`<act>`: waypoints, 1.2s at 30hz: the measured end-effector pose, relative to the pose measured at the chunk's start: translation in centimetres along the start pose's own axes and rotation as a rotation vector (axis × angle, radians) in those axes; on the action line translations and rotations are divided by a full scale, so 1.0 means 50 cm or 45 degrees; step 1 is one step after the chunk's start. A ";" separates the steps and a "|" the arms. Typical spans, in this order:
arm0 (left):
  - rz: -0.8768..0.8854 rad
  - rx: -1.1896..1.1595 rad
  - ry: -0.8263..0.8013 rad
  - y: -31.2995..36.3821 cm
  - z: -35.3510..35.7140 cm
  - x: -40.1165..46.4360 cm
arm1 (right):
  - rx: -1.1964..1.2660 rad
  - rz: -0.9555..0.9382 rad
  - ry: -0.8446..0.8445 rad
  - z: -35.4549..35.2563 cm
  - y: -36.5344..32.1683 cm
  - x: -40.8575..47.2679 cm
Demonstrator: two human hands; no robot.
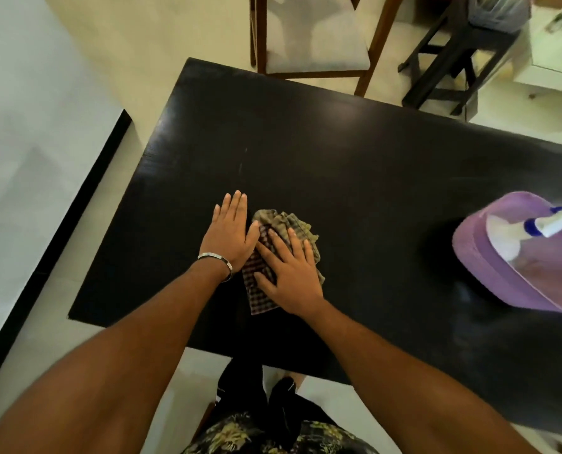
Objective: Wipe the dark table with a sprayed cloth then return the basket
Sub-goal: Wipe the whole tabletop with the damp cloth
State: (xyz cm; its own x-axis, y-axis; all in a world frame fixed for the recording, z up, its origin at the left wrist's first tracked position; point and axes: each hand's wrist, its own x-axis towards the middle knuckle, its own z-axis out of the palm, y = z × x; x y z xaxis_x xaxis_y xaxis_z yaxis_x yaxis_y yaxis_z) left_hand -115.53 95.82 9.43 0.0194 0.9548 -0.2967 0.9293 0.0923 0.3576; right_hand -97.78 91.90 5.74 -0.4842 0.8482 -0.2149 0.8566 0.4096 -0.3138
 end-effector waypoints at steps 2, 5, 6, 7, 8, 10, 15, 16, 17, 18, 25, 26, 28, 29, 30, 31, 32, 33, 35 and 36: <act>0.003 -0.020 -0.017 0.019 0.020 -0.030 | -0.019 0.068 0.041 0.002 0.040 -0.064; -0.002 -0.013 -0.041 0.047 0.046 -0.077 | -0.034 0.193 0.044 -0.003 0.107 -0.158; -0.003 -0.012 -0.038 0.056 0.051 -0.091 | -0.028 0.233 0.052 -0.006 0.128 -0.186; -0.004 -0.019 -0.032 0.063 0.055 -0.102 | -0.017 0.270 0.057 -0.009 0.149 -0.210; -0.001 -0.020 -0.031 0.072 0.059 -0.115 | -0.004 0.314 0.061 -0.011 0.171 -0.239; 0.007 -0.016 -0.039 0.087 0.067 -0.138 | 0.011 0.414 0.085 -0.012 0.211 -0.294; 0.024 -0.010 -0.050 0.122 0.093 -0.188 | 0.034 0.690 0.145 -0.002 0.233 -0.362; 0.027 -0.009 -0.059 0.127 0.098 -0.196 | 0.045 0.739 0.150 0.000 0.218 -0.361; 0.031 -0.006 -0.064 0.132 0.102 -0.202 | 0.057 0.775 0.145 0.006 0.200 -0.356; 0.037 -0.005 -0.069 0.138 0.105 -0.208 | 0.068 0.790 0.137 0.010 0.179 -0.352; 0.088 -0.024 -0.100 0.143 0.109 -0.207 | 0.084 0.428 0.035 0.042 0.003 -0.307; 0.092 -0.030 -0.101 0.141 0.107 -0.203 | 0.096 0.371 0.010 0.045 -0.017 -0.296; 0.097 -0.028 -0.101 0.139 0.101 -0.195 | 0.106 0.258 -0.052 0.051 -0.044 -0.273; 0.099 -0.016 -0.101 0.139 0.099 -0.191 | 0.104 0.211 -0.087 0.053 -0.053 -0.263; 0.103 -0.001 -0.101 0.139 0.097 -0.186 | 0.098 0.174 -0.118 0.052 -0.058 -0.254; 0.106 0.008 -0.103 0.142 0.095 -0.182 | 0.095 0.141 -0.142 0.051 -0.059 -0.248; 0.110 0.012 -0.105 0.145 0.094 -0.177 | 0.097 0.108 -0.155 0.047 -0.055 -0.245; 0.120 0.016 -0.113 0.150 0.093 -0.171 | 0.103 0.075 -0.156 0.044 -0.046 -0.245; 0.153 0.028 -0.130 0.165 0.095 -0.160 | 0.112 0.011 -0.137 0.037 -0.023 -0.251; 0.173 0.032 -0.136 0.175 0.096 -0.154 | 0.112 -0.006 -0.121 0.035 -0.012 -0.253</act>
State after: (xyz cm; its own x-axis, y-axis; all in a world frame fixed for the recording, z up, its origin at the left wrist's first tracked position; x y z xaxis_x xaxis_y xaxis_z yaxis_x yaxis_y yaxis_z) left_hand -105.78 87.91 10.58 0.1830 0.9224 -0.3401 0.9245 -0.0438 0.3786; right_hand -92.46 80.35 7.03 -0.5066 0.8090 -0.2982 0.8373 0.3790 -0.3942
